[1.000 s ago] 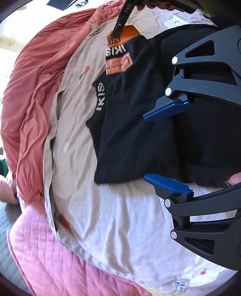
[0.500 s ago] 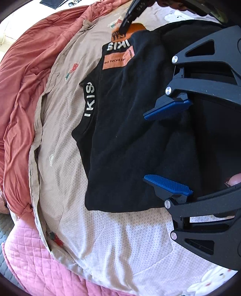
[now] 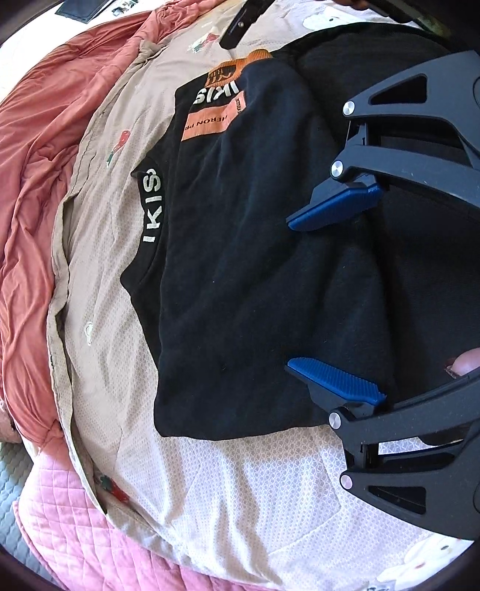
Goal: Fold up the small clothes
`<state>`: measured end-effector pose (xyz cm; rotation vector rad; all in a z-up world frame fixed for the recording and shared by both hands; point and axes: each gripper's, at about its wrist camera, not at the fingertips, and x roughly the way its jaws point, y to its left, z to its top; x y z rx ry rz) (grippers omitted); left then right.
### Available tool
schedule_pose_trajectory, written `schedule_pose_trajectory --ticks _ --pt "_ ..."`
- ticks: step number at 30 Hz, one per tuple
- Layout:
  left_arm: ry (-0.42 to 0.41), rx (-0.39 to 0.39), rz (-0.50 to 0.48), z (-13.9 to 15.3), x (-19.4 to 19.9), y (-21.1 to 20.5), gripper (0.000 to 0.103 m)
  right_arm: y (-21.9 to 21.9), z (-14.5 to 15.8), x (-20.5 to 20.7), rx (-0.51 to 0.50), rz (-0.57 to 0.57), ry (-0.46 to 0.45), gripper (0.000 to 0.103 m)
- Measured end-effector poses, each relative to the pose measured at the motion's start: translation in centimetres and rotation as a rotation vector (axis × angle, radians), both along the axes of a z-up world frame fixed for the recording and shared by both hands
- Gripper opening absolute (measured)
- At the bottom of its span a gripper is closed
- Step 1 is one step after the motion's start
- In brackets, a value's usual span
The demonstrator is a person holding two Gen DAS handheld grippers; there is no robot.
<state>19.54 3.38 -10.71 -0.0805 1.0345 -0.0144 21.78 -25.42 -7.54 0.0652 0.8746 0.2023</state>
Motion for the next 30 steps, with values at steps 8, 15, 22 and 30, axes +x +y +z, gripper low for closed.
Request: schedule_pose_trajectory --ticks 8,15,22,30 --pt "0.005 -0.007 -0.006 -0.1 -0.5 0.1 0.064 4.3 -2.5 1.3 -0.065 0.11 0.112 0.032" --pt "0.007 -0.016 -0.01 -0.1 -1.0 0.3 0.064 4.1 -3.6 1.3 -0.054 0.087 0.153 0.039" --pt "0.02 -0.022 -0.008 0.0 -1.4 0.3 0.064 3.1 -2.4 0.3 0.013 0.067 0.139 0.055" --pt "0.01 -0.055 0.003 0.6 -2.2 0.8 0.064 2.9 -1.3 -0.8 0.045 0.058 0.111 0.086"
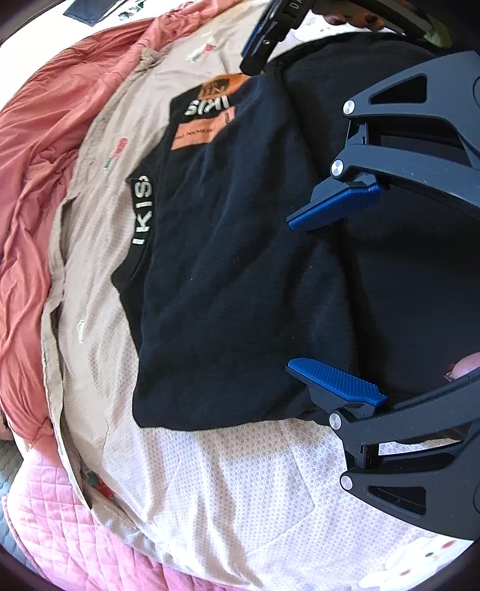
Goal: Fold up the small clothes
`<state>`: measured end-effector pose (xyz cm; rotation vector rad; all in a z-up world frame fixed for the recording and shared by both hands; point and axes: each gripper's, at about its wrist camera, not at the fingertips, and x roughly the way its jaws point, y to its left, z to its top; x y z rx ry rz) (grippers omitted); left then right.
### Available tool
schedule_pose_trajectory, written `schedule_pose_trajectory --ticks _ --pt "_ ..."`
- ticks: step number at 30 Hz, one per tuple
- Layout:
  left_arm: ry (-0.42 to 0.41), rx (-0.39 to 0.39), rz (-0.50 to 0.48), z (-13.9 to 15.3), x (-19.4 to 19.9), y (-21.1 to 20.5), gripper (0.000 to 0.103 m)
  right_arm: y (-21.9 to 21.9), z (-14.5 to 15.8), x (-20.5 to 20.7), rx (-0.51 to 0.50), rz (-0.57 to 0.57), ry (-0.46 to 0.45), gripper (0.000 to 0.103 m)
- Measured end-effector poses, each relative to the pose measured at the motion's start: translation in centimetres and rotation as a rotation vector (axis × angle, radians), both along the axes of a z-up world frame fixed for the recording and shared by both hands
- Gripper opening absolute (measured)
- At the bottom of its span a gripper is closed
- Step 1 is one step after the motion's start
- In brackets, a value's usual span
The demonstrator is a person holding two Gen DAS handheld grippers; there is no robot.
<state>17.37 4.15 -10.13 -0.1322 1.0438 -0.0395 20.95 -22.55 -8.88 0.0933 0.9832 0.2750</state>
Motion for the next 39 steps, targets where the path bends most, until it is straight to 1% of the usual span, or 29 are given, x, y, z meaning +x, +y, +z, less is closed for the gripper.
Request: schedule_pose_trajectory --ticks 4,5,7,11,13,14,15,16,20,28,39 --pt "-0.016 -0.025 0.017 0.9 -0.6 0.7 0.064 0.0 0.7 -0.5 -0.025 0.006 -0.022 0.086" --pt "-0.019 -0.024 0.018 1.1 -0.7 0.8 0.065 -0.1 0.9 -0.6 -0.027 0.009 -0.03 0.088" --pt "-0.029 -0.02 0.019 1.8 -0.9 1.1 0.069 -0.3 1.5 -0.9 -0.03 0.01 -0.047 0.094" --pt "-0.05 -0.018 0.033 3.1 -1.5 1.8 0.073 -0.8 2.7 -1.4 -0.041 0.01 -0.08 0.095" --pt "-0.064 -0.015 0.036 3.8 -1.9 2.0 0.08 -1.0 3.2 -1.5 -0.035 0.009 -0.089 0.095" --pt "-0.076 -0.006 0.04 4.2 -2.1 2.2 0.083 -1.2 3.4 -1.6 -0.034 0.007 -0.095 0.097" --pt "-0.08 0.0 0.044 4.4 -2.3 2.3 0.09 -1.3 3.6 -1.7 -0.034 0.004 -0.1 0.097" --pt "-0.083 0.003 0.05 4.6 -2.5 2.4 0.094 -1.4 3.8 -1.8 -0.034 0.003 -0.104 0.097" --pt "-0.083 0.001 0.064 5.3 -3.4 3.0 0.094 -1.7 4.6 -2.6 -0.042 0.011 -0.113 0.097" --pt "-0.082 0.046 0.084 6.5 -6.0 4.5 0.094 -2.3 5.9 -5.3 -0.065 0.048 -0.129 0.097" --pt "-0.06 0.076 0.091 7.1 -9.2 5.3 0.094 -3.5 6.9 -8.6 -0.095 0.061 -0.127 0.097"
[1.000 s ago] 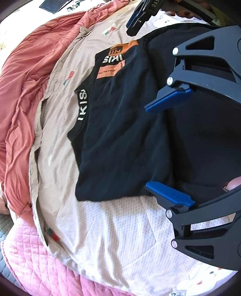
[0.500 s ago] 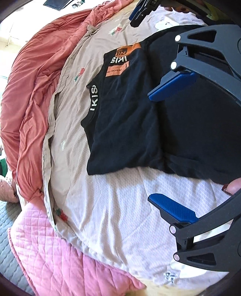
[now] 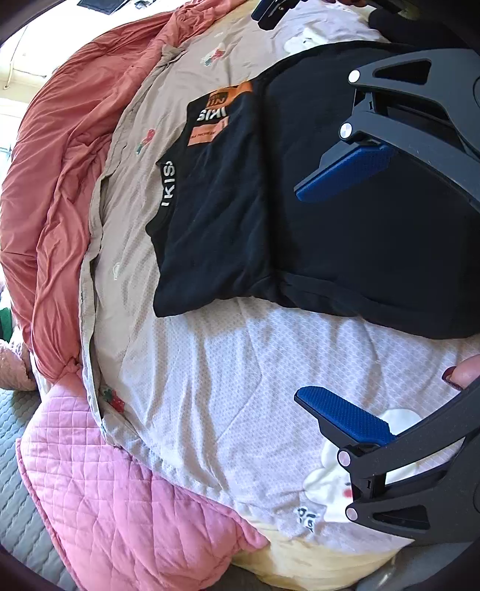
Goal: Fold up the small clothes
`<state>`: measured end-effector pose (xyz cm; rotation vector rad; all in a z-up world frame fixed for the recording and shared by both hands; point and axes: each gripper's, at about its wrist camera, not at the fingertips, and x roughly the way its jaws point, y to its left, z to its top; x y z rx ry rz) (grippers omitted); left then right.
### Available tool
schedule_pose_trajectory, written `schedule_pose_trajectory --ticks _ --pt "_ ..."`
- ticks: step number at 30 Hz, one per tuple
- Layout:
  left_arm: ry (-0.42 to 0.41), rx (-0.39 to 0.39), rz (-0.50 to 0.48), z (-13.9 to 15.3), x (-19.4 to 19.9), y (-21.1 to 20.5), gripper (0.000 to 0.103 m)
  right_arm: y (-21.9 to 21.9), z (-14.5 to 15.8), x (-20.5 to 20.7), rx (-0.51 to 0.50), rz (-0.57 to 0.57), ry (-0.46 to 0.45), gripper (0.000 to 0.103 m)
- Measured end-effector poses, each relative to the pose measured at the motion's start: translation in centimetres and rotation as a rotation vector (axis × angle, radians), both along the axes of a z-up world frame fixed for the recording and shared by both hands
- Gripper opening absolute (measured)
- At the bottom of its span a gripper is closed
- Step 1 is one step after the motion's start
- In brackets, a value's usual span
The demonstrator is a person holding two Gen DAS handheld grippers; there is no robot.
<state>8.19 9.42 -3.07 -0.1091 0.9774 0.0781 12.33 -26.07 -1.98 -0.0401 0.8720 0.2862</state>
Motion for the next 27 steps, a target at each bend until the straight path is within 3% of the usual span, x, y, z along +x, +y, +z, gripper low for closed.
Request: schedule_pose_trajectory --ticks 16,27 --pt "0.063 0.017 0.001 -0.6 -4.4 1.4 0.094 -3.3 -0.2 -4.0 -0.032 -0.029 0.051 0.097" --pt "0.182 -0.025 -0.008 -3.3 -7.6 1.3 0.094 -4.6 -3.4 -7.6 -0.069 -0.052 0.217 0.097"
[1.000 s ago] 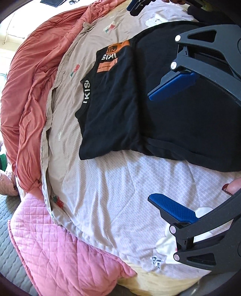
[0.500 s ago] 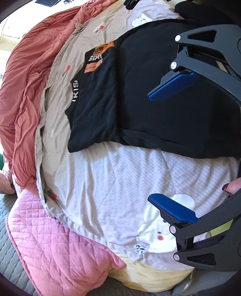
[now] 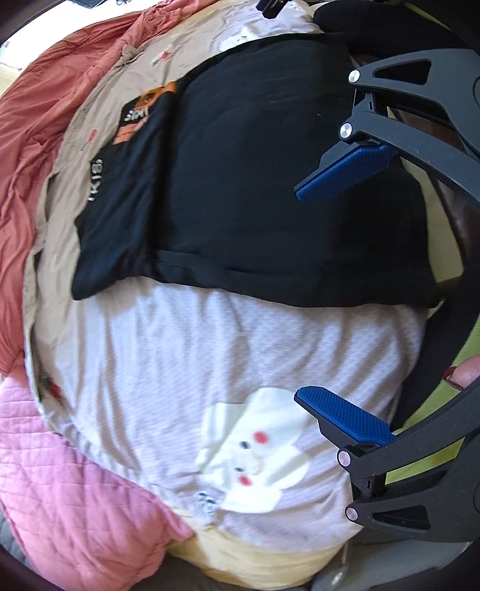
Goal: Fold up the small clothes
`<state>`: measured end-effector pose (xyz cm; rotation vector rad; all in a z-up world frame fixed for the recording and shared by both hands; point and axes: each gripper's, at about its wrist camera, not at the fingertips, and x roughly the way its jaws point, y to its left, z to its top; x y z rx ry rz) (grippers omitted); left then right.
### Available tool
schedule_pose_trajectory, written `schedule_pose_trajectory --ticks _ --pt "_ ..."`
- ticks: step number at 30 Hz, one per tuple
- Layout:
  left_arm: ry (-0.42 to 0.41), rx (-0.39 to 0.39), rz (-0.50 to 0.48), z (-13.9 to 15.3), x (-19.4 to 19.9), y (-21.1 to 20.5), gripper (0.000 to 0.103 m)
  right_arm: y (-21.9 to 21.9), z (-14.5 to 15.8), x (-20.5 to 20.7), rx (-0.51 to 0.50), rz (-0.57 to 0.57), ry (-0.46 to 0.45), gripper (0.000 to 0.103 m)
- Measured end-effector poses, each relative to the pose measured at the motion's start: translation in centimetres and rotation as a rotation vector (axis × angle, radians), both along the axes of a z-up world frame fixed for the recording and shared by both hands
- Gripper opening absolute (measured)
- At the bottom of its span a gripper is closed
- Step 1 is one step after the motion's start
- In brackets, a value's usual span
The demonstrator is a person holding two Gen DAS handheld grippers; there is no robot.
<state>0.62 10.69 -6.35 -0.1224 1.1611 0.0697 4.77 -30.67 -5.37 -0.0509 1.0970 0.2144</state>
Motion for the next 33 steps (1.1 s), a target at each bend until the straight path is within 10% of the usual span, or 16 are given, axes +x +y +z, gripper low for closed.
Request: schedule_pose_trajectory --ticks 13,18,22,27,33 --pt "0.128 -0.016 -0.067 -2.8 -0.9 -1.9 0.094 0.9 -4.7 -1.2 -0.076 0.001 0.23 0.095" --pt "0.156 -0.057 -0.064 -3.4 -1.0 -1.6 0.092 0.1 -6.3 -1.2 0.005 -0.005 0.31 0.049" --pt "0.158 -0.078 -0.072 -3.4 -1.0 -1.7 0.065 0.2 -5.0 -1.5 0.013 0.026 0.279 0.007" --pt "0.12 -0.141 -0.069 -2.7 -1.5 -1.2 0.036 0.6 -2.9 -1.7 0.047 0.089 0.206 0.007" --pt "0.163 -0.195 -0.048 -3.8 -1.4 -0.6 0.036 0.8 -4.6 -1.3 -0.011 0.07 0.258 0.018"
